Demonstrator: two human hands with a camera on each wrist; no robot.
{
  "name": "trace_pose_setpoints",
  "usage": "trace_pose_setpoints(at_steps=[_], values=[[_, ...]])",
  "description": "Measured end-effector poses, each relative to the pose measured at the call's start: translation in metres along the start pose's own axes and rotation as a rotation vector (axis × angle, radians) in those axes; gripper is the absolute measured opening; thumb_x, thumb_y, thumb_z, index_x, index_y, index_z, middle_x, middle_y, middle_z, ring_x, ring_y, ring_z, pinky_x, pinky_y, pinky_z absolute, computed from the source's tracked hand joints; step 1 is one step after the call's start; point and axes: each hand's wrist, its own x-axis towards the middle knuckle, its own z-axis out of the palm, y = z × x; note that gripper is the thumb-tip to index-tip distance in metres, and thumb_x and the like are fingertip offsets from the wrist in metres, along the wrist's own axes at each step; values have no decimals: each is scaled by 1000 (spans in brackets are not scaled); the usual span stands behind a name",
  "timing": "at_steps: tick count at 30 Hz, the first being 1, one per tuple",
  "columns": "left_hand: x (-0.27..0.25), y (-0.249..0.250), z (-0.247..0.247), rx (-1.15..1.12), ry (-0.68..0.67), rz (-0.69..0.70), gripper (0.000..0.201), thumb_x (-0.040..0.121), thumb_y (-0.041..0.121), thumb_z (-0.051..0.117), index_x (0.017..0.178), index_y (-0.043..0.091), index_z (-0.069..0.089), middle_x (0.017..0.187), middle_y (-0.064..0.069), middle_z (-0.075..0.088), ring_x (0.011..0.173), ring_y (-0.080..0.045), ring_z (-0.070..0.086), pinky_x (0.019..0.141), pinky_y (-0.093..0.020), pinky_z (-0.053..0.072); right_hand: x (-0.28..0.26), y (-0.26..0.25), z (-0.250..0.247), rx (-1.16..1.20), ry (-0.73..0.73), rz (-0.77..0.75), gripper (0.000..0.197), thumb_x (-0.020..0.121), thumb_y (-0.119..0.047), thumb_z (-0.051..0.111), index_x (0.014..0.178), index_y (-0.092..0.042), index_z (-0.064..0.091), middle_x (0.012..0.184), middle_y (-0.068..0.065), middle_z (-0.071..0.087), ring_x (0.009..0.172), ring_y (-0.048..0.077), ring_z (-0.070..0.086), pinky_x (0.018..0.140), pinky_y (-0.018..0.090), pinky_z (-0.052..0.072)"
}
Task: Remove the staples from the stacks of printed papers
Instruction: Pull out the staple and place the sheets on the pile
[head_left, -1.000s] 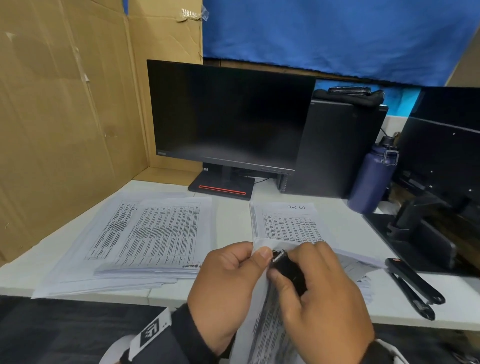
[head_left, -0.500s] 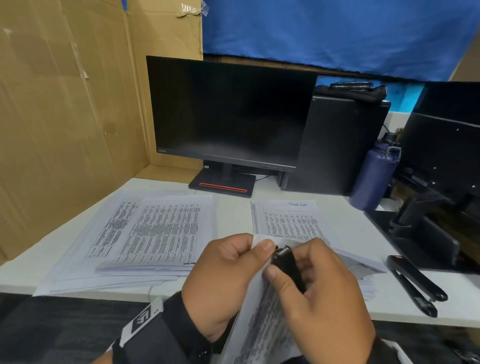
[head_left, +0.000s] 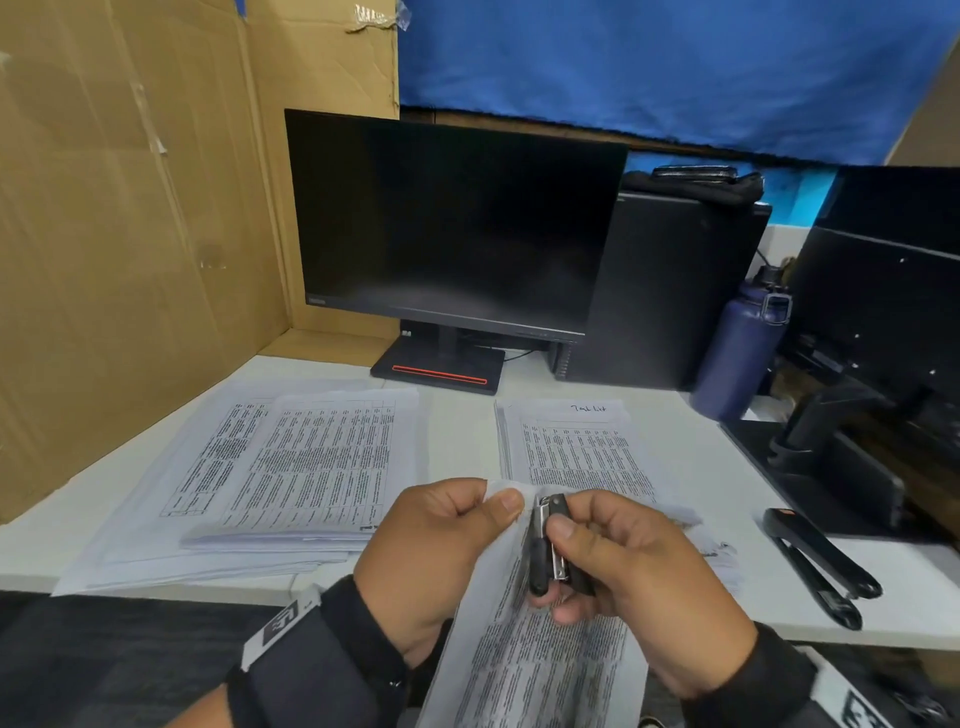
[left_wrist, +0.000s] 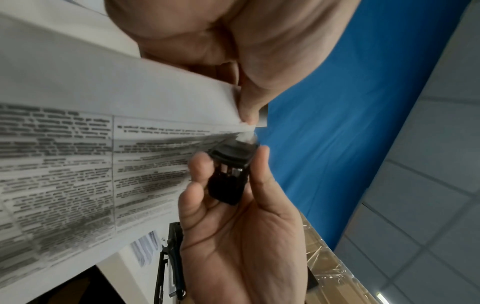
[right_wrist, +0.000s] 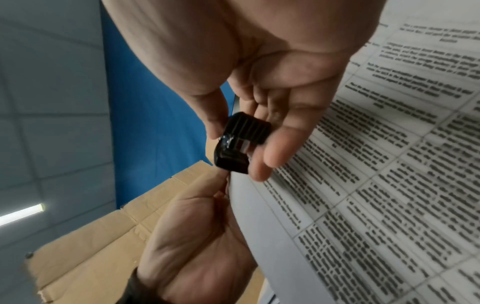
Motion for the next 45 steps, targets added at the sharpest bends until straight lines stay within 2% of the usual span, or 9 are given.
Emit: trace_pose_setpoints(at_steps=[6,12,15,19,27,31,36,42,45], values=[[5,-10,-2,0,46,-60,63,76,39,85,98,-15,63,105,-53,55,82,-38,57,80,-51,46,9,11,-8,82,-43,107,37,74,-29,80,96,0,71,81,17,70,71,27,65,54,29,54],[6,-11,-6,14,13,-86,27,86,24,76,94,-1,77,105,-44,67,84,-38,65,84,-54,52,10,11,-8,235,-86,206,50,75,-25,86,102,12,66,83,21,69,65,25,65,51,28,55],[10,-15,-8,33,25,-103,28,89,24,77,96,-3,75,105,-43,68,84,-37,65,85,-61,54,10,10,-2,53,-11,145,23,84,-17,74,97,1,69,78,13,70,62,20,66,54,29,53],[14,-18,-11,62,67,-138,22,97,15,67,81,6,80,83,-25,75,73,-30,67,75,-41,54,9,11,3,-356,97,-121,12,81,-18,82,86,-22,72,74,-2,68,67,17,66,67,33,55],[30,-5,-38,-31,203,-203,25,97,15,66,103,-8,72,95,-29,76,66,-30,73,64,-38,60,14,-18,-44,-655,305,-219,10,82,-15,77,83,-19,68,75,2,72,67,13,66,67,22,53],[34,6,-46,-106,235,-225,22,98,12,63,103,-7,72,94,-28,77,62,-29,74,57,-37,63,37,-9,-127,-1156,588,109,9,85,-31,66,87,-25,60,76,-3,68,74,17,64,76,37,56],[36,4,-48,-131,236,-257,29,97,15,66,115,-7,68,108,-31,74,76,-33,74,65,-41,63,53,27,-173,-1513,573,432,20,83,-44,64,88,-25,60,76,-3,63,71,15,63,75,35,58],[30,7,-46,-109,170,-281,30,97,17,65,113,-7,71,106,-29,76,85,-38,75,76,-46,62,42,1,-143,-1420,585,267,31,93,-45,55,116,-26,59,108,-1,71,93,21,65,79,33,52],[30,9,-44,-111,171,-268,30,95,17,66,114,-6,71,105,-27,76,87,-37,75,79,-46,62,29,-17,-101,-1322,736,-158,17,90,-30,62,107,-26,62,103,0,70,89,23,63,76,35,51]])
